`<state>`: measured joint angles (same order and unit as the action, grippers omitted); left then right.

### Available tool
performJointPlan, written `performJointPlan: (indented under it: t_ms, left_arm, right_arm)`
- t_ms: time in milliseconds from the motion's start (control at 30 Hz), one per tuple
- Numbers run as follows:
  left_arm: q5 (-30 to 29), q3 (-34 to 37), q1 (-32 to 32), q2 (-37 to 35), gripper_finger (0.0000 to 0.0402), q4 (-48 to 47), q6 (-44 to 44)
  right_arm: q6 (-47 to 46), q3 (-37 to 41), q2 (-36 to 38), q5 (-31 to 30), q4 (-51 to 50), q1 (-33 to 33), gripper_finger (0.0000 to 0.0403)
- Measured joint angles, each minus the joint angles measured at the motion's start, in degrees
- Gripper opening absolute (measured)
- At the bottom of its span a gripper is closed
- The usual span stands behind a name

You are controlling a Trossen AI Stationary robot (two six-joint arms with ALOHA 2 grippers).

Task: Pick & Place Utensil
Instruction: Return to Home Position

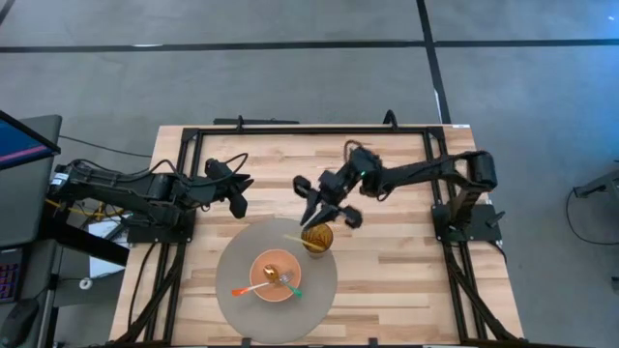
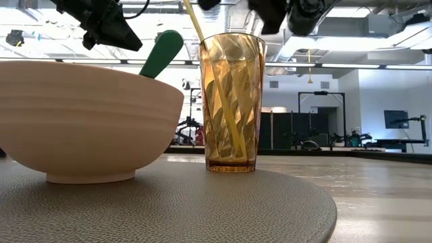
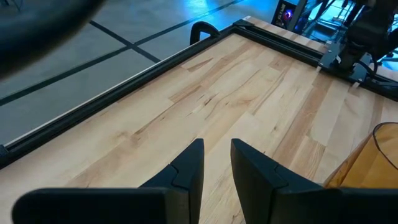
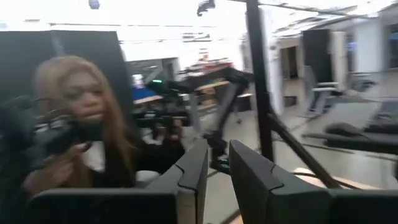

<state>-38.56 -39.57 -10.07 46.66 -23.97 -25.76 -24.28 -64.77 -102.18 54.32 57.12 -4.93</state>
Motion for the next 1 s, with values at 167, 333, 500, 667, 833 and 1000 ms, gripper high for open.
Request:
performJointPlan:
  t_ms: [167,333,500,667,833,1000]
  left_arm:
    - [-0.04,0.0,0.0,-0.01,0.0081,0.02,0.05]
    - [-0.42,0.0,-0.01,-1.88,0.0081,0.93,3.5]
    - [-0.43,0.0,-0.66,-7.93,0.0081,2.33,6.65]
    - [-0.45,0.0,-2.68,-15.72,0.0081,2.2,11.59]
    - [-0.47,1.87,-4.4,-20.64,0.0081,2.41,16.78]
    - [-0.91,8.59,-4.54,-25.56,0.0081,2.93,14.62]
  right_arm:
    - [-2.66,0.0,6.05,9.82,-1.6,-4.52,0.006]
    - [2.92,0.0,13.63,9.9,-18.1,-10.42,0.0051]
    - [19.16,0.0,23.58,1.09,-47.77,-15.2,0.0031]
    - [35.18,0.0,34.39,-19.62,-72.64,-14.45,0.0009]
    - [40.16,4.12,43.22,-27.53,-75.23,-10.28,0.0001]
    - [38.7,15.6,54.0,-30.01,-69.94,-9.53,0.0004]
